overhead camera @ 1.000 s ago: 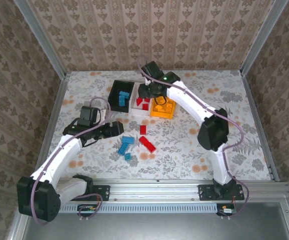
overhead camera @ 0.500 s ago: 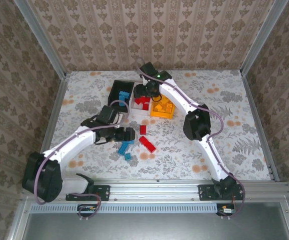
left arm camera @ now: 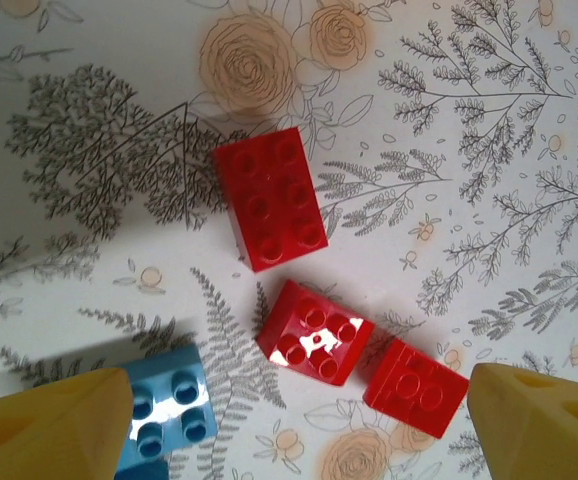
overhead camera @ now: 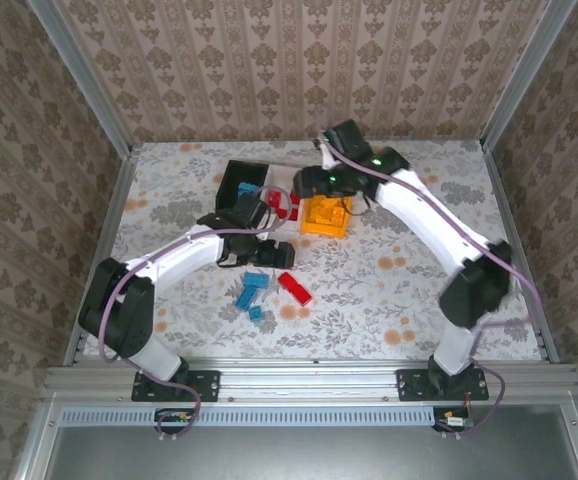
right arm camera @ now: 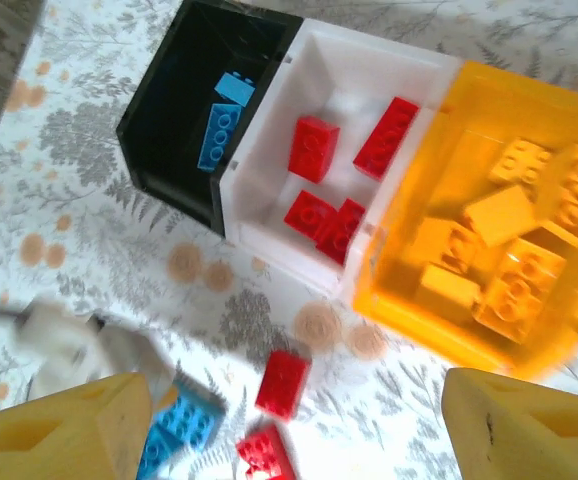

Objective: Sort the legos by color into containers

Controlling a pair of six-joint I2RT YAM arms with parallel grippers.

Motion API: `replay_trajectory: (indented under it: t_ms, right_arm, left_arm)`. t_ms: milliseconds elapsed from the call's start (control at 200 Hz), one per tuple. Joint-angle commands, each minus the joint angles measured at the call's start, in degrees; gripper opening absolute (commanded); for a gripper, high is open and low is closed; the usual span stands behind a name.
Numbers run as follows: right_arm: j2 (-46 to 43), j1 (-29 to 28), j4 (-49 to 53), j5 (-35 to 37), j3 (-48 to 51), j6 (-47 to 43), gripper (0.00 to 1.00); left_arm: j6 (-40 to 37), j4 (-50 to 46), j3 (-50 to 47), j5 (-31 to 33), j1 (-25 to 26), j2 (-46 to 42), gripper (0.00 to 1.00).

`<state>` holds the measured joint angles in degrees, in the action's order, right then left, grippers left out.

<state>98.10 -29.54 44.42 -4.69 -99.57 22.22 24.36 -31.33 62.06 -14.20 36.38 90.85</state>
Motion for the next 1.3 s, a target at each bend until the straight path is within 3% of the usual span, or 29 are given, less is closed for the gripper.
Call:
replay_trajectory:
  t_ms: [0,175,370,900,1295]
  right_arm:
    - [-8.49,1.69,-1.81,3.62,13.78,0.34,0.78]
    - [-20.99,2.98,-4.01,5.0,35.23,3.13,0.79]
    - [-22.93,3.26,-9.79,0.64,47.96,7.22,0.79]
    - [-20.23,3.26,-10.58,0.08,48.64,5.69,0.79]
    - [-19.19,3.27,-10.85,-0.05,48.37,5.22,0.79]
  left_arm:
    - [-2.48,-1.91,2.84,1.04,0.84,2.09,0.86]
    - [-4.02,-3.7,5.99,2.45,1.15,6.83,0.84]
    - [-4.4,-6.09,9.83,4.36,2.15,11.89,0.82]
    - [-4.99,-9.06,18.93,5.67,3.13,23.06,0.69]
    - [-5.38,-9.97,20.27,5.49,3.26,26.39,0.59]
